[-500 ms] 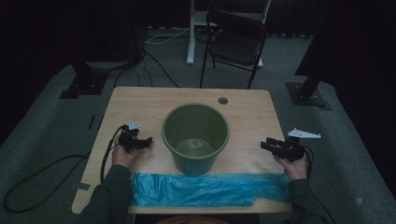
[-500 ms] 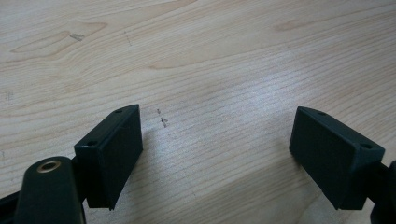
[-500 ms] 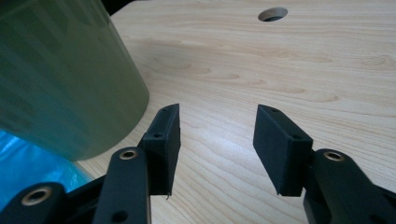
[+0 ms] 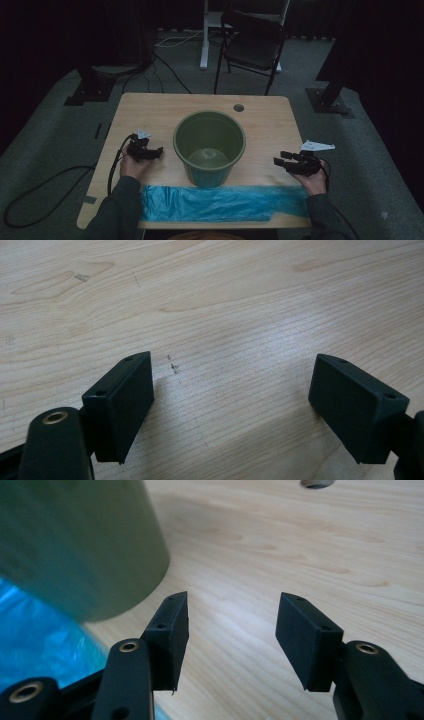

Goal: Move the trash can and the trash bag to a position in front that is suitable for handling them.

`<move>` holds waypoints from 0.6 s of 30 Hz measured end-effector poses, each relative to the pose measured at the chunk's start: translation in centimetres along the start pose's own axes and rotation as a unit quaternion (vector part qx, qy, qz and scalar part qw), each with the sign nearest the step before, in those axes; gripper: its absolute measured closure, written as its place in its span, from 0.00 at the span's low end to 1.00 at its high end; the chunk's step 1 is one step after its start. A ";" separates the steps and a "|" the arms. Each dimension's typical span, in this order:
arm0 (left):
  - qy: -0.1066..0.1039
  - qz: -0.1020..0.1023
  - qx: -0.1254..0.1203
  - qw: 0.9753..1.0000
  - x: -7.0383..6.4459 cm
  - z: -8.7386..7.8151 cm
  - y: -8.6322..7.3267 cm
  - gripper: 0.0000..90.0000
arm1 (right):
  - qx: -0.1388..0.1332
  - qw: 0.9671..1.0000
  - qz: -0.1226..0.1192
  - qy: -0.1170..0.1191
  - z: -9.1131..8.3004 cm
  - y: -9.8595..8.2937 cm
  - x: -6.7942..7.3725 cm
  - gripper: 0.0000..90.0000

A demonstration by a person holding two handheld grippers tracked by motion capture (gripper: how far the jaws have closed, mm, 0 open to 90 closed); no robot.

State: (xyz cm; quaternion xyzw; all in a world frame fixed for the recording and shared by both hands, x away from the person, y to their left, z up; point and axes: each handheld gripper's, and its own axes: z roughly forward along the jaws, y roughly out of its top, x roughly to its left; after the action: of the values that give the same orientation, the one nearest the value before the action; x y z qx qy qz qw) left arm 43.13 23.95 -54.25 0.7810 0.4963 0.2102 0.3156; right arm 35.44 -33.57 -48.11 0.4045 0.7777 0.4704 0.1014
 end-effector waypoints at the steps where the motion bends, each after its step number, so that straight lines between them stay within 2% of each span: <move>1: 0.000 -0.001 0.001 1.000 0.0 0.0 0.0 0.21 | 0.006 1.000 -0.007 0.003 0.1 0.0 0.3 0.54; 3: -0.001 -0.001 0.004 1.000 -0.1 -0.2 0.1 0.26 | 0.019 0.999 -0.024 0.009 0.5 0.0 0.8 0.55; 6: -0.001 0.000 0.007 1.000 -0.3 -0.3 0.2 0.30 | 0.038 0.998 -0.036 0.017 1.0 -0.1 1.4 0.56; 8: -0.001 0.000 0.007 1.000 -0.3 -0.3 0.2 0.31 | 0.060 0.996 -0.051 0.028 1.9 -0.4 2.3 0.56; 11: -0.002 0.001 0.009 1.000 -0.3 -0.3 0.2 0.32 | 0.074 0.994 -0.064 0.039 2.7 -0.5 3.2 0.56; 14: -0.005 0.005 0.013 1.000 -0.4 -0.5 0.3 0.36 | 0.088 0.992 -0.077 0.051 3.5 -0.6 4.1 0.56; 18: -0.006 0.005 0.015 1.000 -0.4 -0.5 0.3 0.39 | 0.106 0.987 -0.096 0.067 4.7 -0.7 5.5 0.56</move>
State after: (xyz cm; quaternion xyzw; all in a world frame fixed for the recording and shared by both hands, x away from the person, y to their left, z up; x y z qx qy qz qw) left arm 42.82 23.62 -53.69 0.7892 0.4935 0.1998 0.3061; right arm 34.04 -26.73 -49.98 0.3039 0.8636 0.3992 0.0497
